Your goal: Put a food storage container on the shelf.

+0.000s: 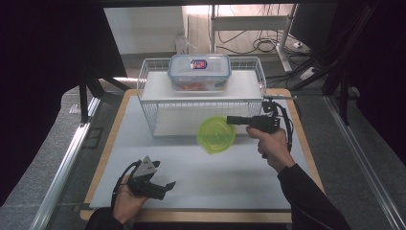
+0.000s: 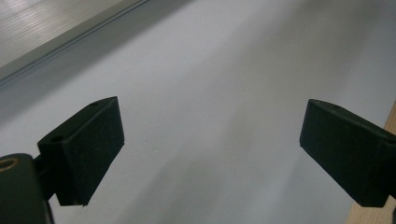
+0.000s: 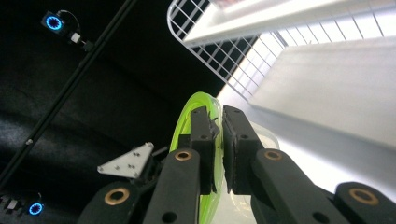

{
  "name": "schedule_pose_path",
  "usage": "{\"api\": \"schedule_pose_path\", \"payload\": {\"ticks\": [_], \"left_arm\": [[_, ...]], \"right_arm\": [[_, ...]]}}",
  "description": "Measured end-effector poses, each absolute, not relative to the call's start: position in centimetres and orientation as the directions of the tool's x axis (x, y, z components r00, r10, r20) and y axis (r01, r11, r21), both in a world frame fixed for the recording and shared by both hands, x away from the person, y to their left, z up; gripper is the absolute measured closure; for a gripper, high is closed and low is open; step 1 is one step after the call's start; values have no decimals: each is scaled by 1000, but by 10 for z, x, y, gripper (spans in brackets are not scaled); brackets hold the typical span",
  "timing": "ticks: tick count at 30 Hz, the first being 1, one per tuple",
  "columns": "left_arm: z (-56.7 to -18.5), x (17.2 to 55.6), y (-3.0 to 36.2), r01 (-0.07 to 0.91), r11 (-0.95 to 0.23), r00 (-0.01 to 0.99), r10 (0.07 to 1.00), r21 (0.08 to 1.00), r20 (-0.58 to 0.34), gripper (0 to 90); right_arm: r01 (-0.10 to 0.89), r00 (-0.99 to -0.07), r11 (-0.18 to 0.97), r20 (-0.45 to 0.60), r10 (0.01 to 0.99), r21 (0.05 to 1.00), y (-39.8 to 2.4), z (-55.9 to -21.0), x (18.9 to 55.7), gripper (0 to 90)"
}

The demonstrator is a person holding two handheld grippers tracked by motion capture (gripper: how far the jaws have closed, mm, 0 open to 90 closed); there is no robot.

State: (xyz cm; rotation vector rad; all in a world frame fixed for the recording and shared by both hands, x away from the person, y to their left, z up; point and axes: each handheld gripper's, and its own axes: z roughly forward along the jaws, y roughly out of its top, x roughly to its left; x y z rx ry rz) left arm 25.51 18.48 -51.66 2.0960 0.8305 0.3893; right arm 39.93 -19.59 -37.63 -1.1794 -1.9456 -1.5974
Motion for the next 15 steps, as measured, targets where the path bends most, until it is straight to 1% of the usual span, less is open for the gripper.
{"api": "schedule_pose_path", "payload": {"ticks": [6,15], "left_arm": [[-517,255,185,422,-435,733,680,795,-17,62],[-516,255,186,423,-428,731,682,799,-22,61]], "right_arm": [[772,-592,-15,727,348,636,-194,-352,405,839],[754,-603,-49,719,344,655,-190,-318,415,839]]}}
